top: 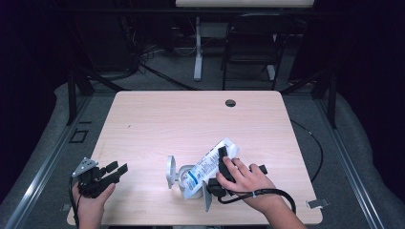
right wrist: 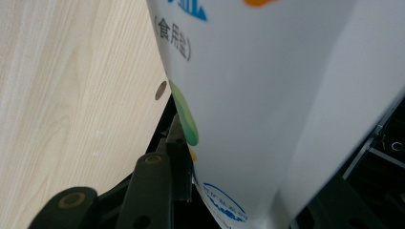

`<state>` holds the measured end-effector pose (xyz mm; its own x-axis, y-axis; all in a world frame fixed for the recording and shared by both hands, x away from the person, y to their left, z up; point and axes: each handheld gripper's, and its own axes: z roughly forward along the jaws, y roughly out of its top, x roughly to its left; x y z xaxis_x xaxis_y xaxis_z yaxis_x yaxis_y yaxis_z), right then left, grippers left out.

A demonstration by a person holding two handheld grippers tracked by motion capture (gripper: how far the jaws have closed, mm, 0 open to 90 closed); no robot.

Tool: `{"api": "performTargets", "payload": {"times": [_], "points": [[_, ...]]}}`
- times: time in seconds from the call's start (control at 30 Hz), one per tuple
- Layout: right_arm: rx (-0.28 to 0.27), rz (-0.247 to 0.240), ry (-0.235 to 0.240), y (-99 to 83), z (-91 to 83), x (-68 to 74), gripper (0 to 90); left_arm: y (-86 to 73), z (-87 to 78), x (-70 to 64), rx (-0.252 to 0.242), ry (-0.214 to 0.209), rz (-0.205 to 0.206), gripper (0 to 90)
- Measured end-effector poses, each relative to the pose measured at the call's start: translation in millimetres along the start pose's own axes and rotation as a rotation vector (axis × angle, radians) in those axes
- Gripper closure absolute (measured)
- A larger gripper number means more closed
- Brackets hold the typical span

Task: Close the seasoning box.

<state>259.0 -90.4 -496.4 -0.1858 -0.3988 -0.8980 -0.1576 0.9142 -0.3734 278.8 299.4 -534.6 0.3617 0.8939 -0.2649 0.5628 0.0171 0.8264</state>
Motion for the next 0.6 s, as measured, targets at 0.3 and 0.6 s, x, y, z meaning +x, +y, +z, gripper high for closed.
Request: {"api": "performTargets", "payload": {"times": [0.3,0.6], "points": [[0.002,0.009,0.005,-0.2,-0.4,1.0,64.5,0.0,0.0,-0.2,0.000,0.000,0.001,51.7],[0.002,0.019,0.011,-0.2,-0.2,2.1,65.4,0.1,-0.2,-0.1,0.004,-0.001,0.001,51.7]]}}
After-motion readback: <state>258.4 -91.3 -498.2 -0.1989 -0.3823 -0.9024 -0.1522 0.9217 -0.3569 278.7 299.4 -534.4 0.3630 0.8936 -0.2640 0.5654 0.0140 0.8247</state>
